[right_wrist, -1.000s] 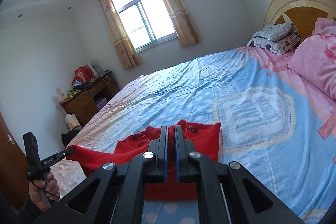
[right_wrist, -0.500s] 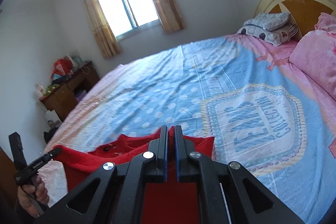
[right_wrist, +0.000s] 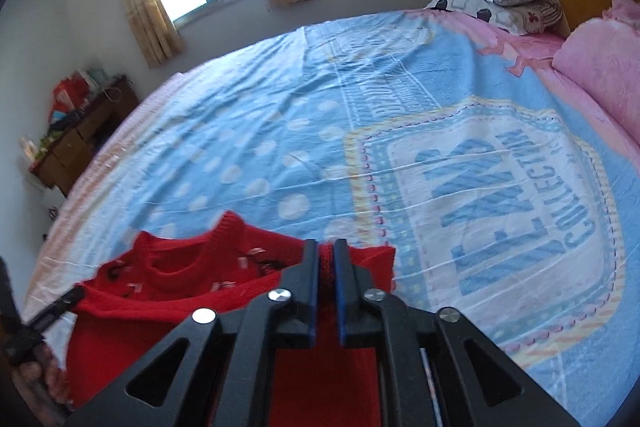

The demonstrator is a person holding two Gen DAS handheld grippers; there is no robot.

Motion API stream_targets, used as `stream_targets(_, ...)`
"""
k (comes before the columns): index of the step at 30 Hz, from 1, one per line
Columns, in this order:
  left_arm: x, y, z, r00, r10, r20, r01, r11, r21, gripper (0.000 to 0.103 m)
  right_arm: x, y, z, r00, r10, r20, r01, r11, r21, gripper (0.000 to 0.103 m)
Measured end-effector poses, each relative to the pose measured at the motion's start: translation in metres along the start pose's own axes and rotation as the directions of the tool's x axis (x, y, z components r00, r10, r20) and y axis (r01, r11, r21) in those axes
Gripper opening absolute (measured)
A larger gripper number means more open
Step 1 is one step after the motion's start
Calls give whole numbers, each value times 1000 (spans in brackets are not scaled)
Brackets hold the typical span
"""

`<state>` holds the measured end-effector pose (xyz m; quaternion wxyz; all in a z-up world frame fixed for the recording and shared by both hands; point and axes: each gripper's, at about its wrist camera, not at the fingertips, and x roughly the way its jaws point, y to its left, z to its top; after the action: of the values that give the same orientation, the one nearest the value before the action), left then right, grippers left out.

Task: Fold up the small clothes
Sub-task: 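Open both grippers to release the folded hem, then press and smooth the folded sweater flat with the right gripper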

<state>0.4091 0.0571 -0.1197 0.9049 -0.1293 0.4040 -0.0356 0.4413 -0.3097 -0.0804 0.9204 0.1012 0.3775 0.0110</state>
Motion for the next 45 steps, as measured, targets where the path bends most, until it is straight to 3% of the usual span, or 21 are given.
stream_targets(1,-4,3,-1,1000,-11,9,11,1000,-13,17,-2,1,-1,1000,-27,11,27,1000,-12,44)
stream_targets(2,-12,5,-2,1000,0,27,1,1000,-17,20,-7,3,-4,999,-26,25,27,999,-23,51)
stream_targets(6,-44,5,-12,990,59,124,-64,997,35,48,-27,22,-21,999,26,21,-24,994,-102,54)
stream_targets(8,-52,1,-20,988,65,141,-77,994,77,63,-26,41,-35,995,85,-59,-93,981,-167,55)
stream_targets(9,-48,-3,-22,989,80,126,-93,990,104,66,-20,51,-41,989,92,-120,-115,973,-198,57)
stream_targets(11,-32,-13,-27,988,133,75,-143,975,167,67,11,78,-57,952,64,-299,-153,946,-285,57)
stream_targets(12,-23,-16,-27,987,155,49,-162,968,192,67,20,86,-59,953,27,-303,-127,940,-317,57)
stream_targets(14,-8,-16,-22,969,242,42,-245,949,199,67,33,98,-51,968,-29,-251,-65,931,-358,57)
stream_targets(17,0,6,-8,941,334,55,-337,937,88,67,38,101,-19,990,-58,-131,15,952,-306,57)
stream_targets(19,-3,24,-3,950,310,24,-310,951,-4,67,28,93,-8,997,-59,-51,45,968,-245,57)
stream_targets(21,-8,31,-6,955,295,17,-295,955,-19,67,20,87,-9,999,-7,-50,-4,977,-211,57)
stream_targets(26,-35,35,-30,956,291,43,-292,956,12,67,-5,77,-50,996,-15,-92,-11,961,-277,58)
stream_targets(32,-62,16,-68,967,244,76,-249,966,67,67,-60,34,-94,994,50,-102,-72,972,-223,58)
stream_targets(35,-67,6,-87,962,256,95,-266,958,110,67,-74,22,-110,993,55,-100,-76,973,-218,58)
stream_targets(38,-75,6,-94,956,269,121,-282,953,108,67,-86,12,-119,997,42,-69,-57,974,-218,58)
stream_targets(41,-85,8,-98,962,243,124,-253,965,67,67,-90,-2,-122,998,25,-59,-35,986,-164,58)
stream_targets(45,-80,6,-107,961,258,103,-267,960,88,67,-79,-10,-126,994,25,-102,-39,989,-142,56)
